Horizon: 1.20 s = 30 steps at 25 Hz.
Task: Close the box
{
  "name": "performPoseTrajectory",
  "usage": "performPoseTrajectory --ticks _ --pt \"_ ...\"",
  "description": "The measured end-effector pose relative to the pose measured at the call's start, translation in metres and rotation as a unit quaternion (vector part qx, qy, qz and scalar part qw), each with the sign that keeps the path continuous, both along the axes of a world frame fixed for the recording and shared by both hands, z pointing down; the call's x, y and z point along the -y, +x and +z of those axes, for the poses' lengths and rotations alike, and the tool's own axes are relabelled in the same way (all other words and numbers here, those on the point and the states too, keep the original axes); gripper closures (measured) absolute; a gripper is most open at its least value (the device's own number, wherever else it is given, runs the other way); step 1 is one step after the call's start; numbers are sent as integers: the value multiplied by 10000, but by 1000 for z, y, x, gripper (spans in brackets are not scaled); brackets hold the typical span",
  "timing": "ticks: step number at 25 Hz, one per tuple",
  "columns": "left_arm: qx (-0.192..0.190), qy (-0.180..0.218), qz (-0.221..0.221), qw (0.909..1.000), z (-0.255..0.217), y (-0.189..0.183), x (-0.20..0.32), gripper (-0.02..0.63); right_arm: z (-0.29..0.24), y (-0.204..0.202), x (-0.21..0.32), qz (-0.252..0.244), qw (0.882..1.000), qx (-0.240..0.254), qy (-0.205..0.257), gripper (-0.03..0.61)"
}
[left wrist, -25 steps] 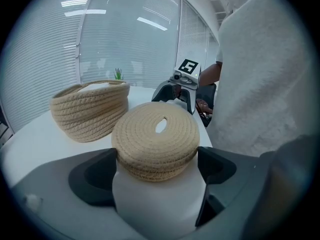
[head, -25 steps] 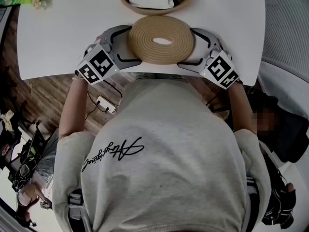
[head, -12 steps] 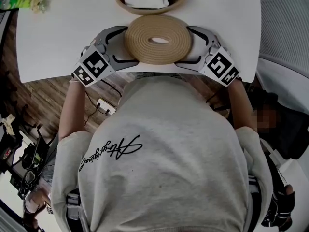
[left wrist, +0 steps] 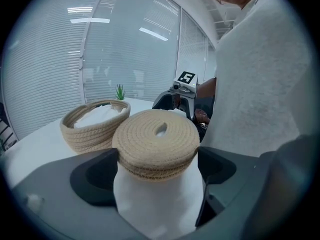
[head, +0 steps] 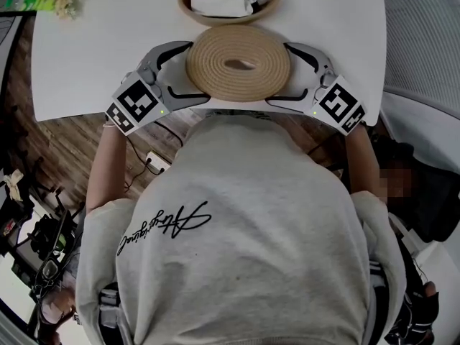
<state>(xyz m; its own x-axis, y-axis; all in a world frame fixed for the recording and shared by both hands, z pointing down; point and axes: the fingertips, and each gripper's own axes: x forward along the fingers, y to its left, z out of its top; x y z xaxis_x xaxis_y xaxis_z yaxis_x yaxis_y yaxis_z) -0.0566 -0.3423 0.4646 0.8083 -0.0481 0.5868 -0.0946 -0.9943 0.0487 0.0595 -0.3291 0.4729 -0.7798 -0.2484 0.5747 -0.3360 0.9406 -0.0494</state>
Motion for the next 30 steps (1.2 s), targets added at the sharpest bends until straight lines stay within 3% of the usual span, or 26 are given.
performPoseTrajectory --ticks 14,30 --pt "-394 254 -151 9988 -53 5 3 120 -49 6 6 -94 9987 392 306 37" --pt "-472 640 -549 9953 -82 18 34 120 -83 17 48 -476 9954 442 708 35"
